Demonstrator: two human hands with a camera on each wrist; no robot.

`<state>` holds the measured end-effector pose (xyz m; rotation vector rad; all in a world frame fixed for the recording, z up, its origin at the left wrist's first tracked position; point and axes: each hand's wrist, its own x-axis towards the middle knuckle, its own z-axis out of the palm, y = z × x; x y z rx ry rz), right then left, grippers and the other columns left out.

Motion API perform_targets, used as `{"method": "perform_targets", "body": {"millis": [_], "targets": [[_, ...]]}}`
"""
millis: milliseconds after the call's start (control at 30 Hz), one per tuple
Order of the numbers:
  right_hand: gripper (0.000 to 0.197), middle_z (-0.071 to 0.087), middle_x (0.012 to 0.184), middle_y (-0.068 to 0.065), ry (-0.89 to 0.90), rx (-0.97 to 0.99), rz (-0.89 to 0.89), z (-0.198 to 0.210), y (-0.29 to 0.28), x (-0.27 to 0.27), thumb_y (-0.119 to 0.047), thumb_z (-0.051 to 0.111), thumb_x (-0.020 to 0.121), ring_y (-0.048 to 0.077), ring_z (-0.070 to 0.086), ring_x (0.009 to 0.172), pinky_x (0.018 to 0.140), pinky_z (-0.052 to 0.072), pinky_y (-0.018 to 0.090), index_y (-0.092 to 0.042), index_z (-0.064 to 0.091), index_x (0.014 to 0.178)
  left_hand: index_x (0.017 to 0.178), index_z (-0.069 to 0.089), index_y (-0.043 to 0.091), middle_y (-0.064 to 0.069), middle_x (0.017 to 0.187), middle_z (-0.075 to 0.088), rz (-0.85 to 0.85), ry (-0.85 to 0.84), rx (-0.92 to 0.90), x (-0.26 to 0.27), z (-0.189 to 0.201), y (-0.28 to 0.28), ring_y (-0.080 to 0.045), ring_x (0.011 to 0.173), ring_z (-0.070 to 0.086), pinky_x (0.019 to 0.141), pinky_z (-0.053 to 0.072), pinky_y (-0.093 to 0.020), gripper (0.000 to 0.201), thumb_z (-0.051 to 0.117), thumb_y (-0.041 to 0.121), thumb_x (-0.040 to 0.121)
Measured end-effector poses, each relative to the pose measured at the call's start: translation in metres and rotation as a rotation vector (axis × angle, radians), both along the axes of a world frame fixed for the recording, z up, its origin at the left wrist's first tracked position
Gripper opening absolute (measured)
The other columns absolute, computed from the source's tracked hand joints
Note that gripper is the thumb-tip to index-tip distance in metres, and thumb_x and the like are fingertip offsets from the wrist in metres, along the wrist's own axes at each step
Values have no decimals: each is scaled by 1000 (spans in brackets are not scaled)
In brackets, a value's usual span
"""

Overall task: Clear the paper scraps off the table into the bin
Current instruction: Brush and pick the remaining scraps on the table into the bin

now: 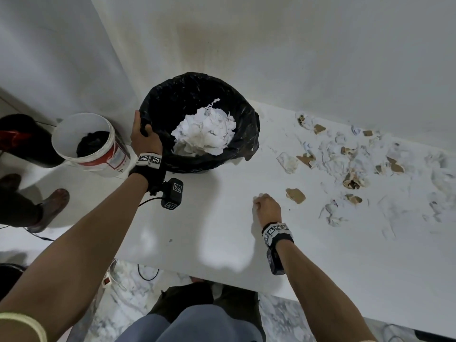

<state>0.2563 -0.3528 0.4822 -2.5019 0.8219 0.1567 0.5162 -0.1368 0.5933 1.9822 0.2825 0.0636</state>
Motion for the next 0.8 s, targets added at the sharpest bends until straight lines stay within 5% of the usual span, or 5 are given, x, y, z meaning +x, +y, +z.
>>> {"method": "perform_targets", "body": {"millis": [133,267,467,600,800], "targets": [[28,65,98,18,23,-95,-134,2,-56,3,1,47,85,36,63,90,75,46,34,-1,73,95,144,37,19,-3,145,43,17,-24,-1,-1,-1,-3,-15,132,40,76,12,17,46,38,9,98],[25,64,109,16,11,-105,-297,-2,-100,-4,-3,52,88,36,61,99,79,46,35,-4,71,104,144,37,16,-4,145,43,7,-47,-19,1,-8,-3,-16,134,39,72,16,19,46,38,9,98],[26,50,132,10,89,-59,-197,-21,-77,-27,-22,50,94,31,52,116,77,47,37,-5,60,111,144,36,15,-6,144,44,-11,-60,-11,3,-13,-3,-16,133,40,84,23,13,47,37,8,97],[38,56,129,7,15,-70,-201,-22,-65,-38,-23,39,86,30,52,120,87,46,37,-13,67,109,144,36,17,-5,143,45,0,-53,10,2,-12,-5,-16,132,41,92,22,1,47,38,10,98],[36,67,116,12,153,-127,-116,-10,-91,-27,-3,45,90,33,62,105,86,49,35,-13,68,116,143,39,18,-2,142,47,1,-46,-43,-3,-11,-11,-15,130,44,97,27,-3,47,39,8,97]]}}
